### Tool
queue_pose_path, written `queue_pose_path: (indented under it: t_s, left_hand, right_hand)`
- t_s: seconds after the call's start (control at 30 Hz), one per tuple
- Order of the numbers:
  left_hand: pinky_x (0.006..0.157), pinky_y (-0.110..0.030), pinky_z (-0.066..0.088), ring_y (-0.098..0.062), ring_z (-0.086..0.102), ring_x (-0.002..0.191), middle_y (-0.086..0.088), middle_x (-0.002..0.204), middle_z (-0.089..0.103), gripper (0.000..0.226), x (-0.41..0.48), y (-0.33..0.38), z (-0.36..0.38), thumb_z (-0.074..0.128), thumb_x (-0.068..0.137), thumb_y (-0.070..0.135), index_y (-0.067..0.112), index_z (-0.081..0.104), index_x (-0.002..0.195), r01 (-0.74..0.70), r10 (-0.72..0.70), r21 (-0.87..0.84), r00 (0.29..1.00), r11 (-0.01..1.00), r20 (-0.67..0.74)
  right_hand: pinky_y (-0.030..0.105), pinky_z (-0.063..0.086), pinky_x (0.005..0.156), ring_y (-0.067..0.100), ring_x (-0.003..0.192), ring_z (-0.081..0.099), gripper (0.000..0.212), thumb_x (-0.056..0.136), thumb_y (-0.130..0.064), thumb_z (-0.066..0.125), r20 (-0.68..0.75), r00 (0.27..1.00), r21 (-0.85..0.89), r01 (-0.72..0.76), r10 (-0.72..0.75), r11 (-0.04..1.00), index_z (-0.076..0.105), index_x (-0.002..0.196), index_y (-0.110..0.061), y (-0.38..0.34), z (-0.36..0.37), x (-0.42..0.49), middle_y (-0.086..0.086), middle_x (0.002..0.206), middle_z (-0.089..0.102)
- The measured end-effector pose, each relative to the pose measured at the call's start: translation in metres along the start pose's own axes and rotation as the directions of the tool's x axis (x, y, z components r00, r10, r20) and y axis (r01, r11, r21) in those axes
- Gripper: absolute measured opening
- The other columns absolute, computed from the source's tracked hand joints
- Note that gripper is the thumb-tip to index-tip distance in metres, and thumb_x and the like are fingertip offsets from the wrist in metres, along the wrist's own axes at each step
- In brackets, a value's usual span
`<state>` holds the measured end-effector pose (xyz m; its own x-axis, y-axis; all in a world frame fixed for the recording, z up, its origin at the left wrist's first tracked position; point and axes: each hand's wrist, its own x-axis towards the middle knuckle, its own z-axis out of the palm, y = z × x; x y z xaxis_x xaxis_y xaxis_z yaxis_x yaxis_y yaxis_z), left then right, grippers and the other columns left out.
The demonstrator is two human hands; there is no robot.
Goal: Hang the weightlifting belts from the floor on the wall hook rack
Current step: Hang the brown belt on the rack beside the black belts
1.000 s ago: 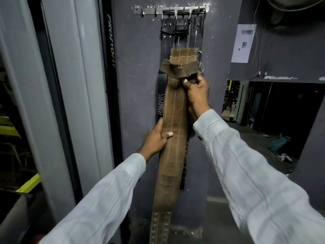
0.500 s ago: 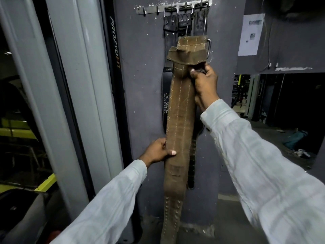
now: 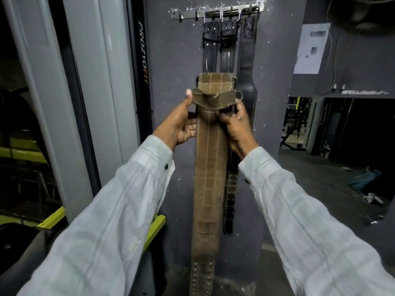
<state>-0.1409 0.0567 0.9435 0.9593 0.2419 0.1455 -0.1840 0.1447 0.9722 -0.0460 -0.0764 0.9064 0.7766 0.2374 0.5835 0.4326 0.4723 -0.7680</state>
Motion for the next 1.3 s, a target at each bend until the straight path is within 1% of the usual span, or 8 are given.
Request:
queue_pose_path:
  t_s: [0.2,0.37,0.47,0.67,0.8,0.87,1.13,1.3]
  left_hand:
    - [0.08,-0.045,0.06,-0.017,0.068,0.085,-0.009,0.108,0.07,0.039,0.013,0.009,0.008,0.056,0.095,0.05,0.013,0.064,0.105,-0.072,0.095,0.175,0.987,0.982,-0.128]
    - [0.038,-0.019,0.049,-0.012,0.067,0.054,-0.005,0.08,0.069,0.016,0.048,0.0,0.011,0.06,0.098,0.023,0.007,0.062,0.099,-0.147,0.149,0.027,0.96,0.989,-0.237]
    - [0.052,-0.022,0.056,-0.016,0.071,0.071,-0.008,0.095,0.073,0.027,0.079,-0.02,0.002,0.06,0.097,0.018,0.003,0.063,0.12,-0.225,0.207,-0.046,0.947,0.973,-0.247]
    - [0.082,-0.045,0.062,-0.024,0.072,0.092,-0.007,0.107,0.072,0.019,0.148,-0.032,-0.017,0.067,0.091,0.024,0.026,0.054,0.105,-0.393,0.38,0.007,0.884,0.92,-0.271]
    - [0.09,-0.046,0.059,-0.021,0.071,0.097,-0.004,0.108,0.073,0.032,0.19,-0.026,-0.025,0.07,0.086,0.03,0.03,0.056,0.115,-0.497,0.522,0.164,0.783,0.852,-0.34]
    - [0.092,-0.041,0.057,-0.019,0.07,0.097,0.0,0.104,0.072,0.043,0.207,-0.019,-0.028,0.073,0.086,0.027,0.029,0.055,0.126,-0.563,0.581,0.166,0.728,0.81,-0.364]
    - [0.089,-0.035,0.059,-0.006,0.069,0.081,0.012,0.091,0.071,0.048,0.295,0.004,-0.054,0.076,0.083,0.023,0.029,0.061,0.128,-0.657,0.651,0.128,0.664,0.743,-0.368]
    - [0.089,-0.038,0.06,-0.012,0.073,0.089,0.0,0.101,0.076,0.054,0.361,0.034,-0.066,0.074,0.084,0.031,0.026,0.058,0.135,-0.661,0.657,0.125,0.671,0.74,-0.343]
  right_hand:
    - [0.038,0.052,0.102,0.02,0.12,0.061,0.058,0.085,0.007,0.067,0.178,0.98,-0.124,-0.066,0.088,0.99,0.048,0.132,-0.022,0.005,-0.014,0.0,0.006,0.125,0.065]
    - [0.036,0.057,0.092,0.024,0.111,0.064,0.051,0.085,0.014,0.055,0.329,0.909,-0.279,-0.164,0.255,0.946,0.056,0.12,-0.023,0.005,-0.017,0.023,0.01,0.117,0.065]
    - [0.021,0.049,0.063,0.009,0.074,0.059,0.042,0.086,0.015,0.043,0.318,0.906,-0.199,-0.223,0.279,0.954,0.054,0.115,-0.013,0.003,-0.02,0.045,0.002,0.091,0.062]
    - [0.02,0.044,0.056,0.006,0.058,0.048,0.013,0.081,-0.026,0.063,0.32,0.924,-0.039,-0.208,0.21,0.977,0.057,0.09,-0.018,0.022,-0.004,0.1,-0.007,0.065,0.05]
    - [0.03,0.056,0.084,0.018,0.094,0.07,0.026,0.099,-0.021,0.056,0.032,0.998,-0.398,0.059,-0.051,0.915,0.062,0.119,-0.004,0.043,0.024,0.141,0.006,0.103,0.072]
    - [0.024,0.056,0.083,0.007,0.089,0.067,0.028,0.099,-0.019,0.057,-0.064,0.977,-0.469,0.15,-0.203,0.87,0.061,0.124,-0.006,0.057,0.036,0.155,-0.002,0.1,0.07]
    - [0.002,0.045,0.089,-0.004,0.102,0.061,0.065,0.095,-0.018,0.063,-0.047,0.932,-0.565,0.271,-0.359,0.779,0.033,0.152,-0.012,0.102,0.051,0.227,-0.008,0.125,0.062]
    - [0.039,0.051,0.104,0.014,0.117,0.063,0.066,0.091,-0.029,0.066,-0.08,0.893,-0.591,0.316,-0.444,0.743,0.04,0.149,-0.015,0.119,0.066,0.299,0.002,0.132,0.064]
